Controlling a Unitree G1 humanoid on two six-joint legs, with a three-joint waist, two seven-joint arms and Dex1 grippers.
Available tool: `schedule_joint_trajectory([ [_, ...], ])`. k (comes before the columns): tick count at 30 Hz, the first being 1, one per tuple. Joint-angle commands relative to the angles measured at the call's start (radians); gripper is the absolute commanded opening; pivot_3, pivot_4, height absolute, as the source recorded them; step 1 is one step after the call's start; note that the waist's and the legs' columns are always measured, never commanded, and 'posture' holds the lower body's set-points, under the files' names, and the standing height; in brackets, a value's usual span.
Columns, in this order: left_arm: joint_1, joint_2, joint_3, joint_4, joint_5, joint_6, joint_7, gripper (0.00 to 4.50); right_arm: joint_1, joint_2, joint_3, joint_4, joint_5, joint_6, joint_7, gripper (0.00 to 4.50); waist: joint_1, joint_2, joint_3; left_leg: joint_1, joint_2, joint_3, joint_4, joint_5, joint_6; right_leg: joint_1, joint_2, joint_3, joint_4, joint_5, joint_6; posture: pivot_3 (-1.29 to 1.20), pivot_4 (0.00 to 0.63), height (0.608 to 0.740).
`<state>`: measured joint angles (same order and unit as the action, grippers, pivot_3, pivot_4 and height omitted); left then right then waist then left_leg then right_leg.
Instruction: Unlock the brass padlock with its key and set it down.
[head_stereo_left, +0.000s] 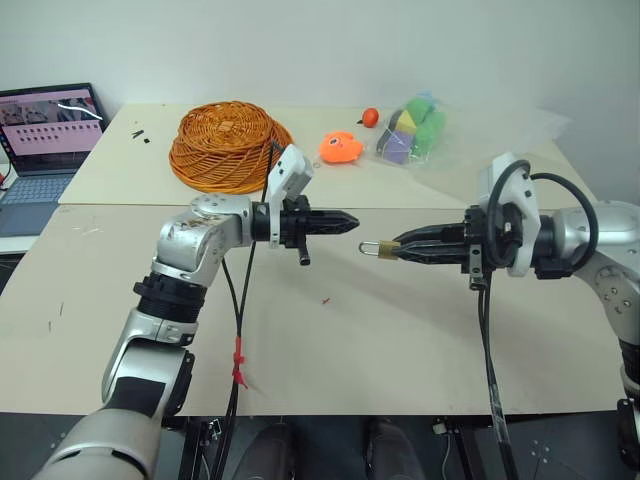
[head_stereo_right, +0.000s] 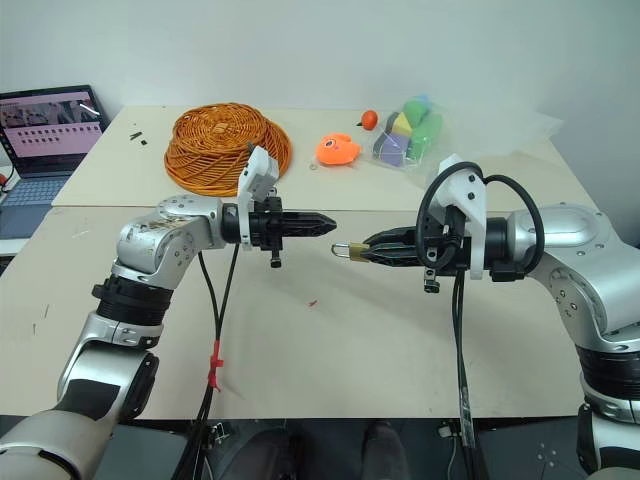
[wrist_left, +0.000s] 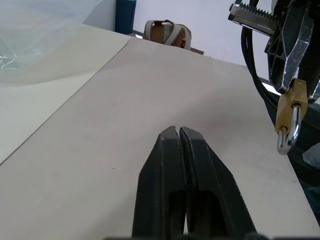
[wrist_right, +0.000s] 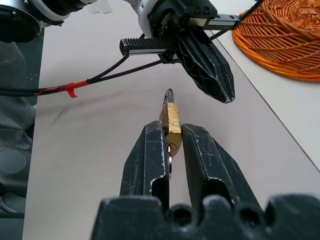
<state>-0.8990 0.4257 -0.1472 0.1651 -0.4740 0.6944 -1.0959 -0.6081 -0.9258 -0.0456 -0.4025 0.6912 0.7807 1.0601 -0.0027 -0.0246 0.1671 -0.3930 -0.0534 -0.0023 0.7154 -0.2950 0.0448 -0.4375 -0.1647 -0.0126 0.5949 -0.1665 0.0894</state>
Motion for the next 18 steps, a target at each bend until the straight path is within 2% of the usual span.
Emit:
schedule_joint_trajectory([
  [1, -0.009, 0.000, 0.012, -0.043, -0.015, 0.009, -0.006, 0.05, -0.013, -0.001, -0.011, -0.017, 0.007, -0.005, -0.001, 0.10, 0.000, 0.000, 0.000, 0.000, 0.000, 0.000, 0.000, 0.000, 0.000, 0.000, 0.000, 0.000, 0.000, 0.000, 0.000, 0.00, 0.150, 0.739],
  [18, -0.021, 0.008, -0.001, -0.095, -0.046, 0.091, -0.045, 0.05, -0.022, 0.012, 0.031, 0.071, -0.065, -0.071, 0.038, 0.10, -0.002, 0.000, 0.000, 0.000, 0.000, 0.000, 0.000, 0.000, 0.000, 0.000, 0.000, 0.000, 0.000, 0.000, 0.000, 0.00, 0.150, 0.739],
])
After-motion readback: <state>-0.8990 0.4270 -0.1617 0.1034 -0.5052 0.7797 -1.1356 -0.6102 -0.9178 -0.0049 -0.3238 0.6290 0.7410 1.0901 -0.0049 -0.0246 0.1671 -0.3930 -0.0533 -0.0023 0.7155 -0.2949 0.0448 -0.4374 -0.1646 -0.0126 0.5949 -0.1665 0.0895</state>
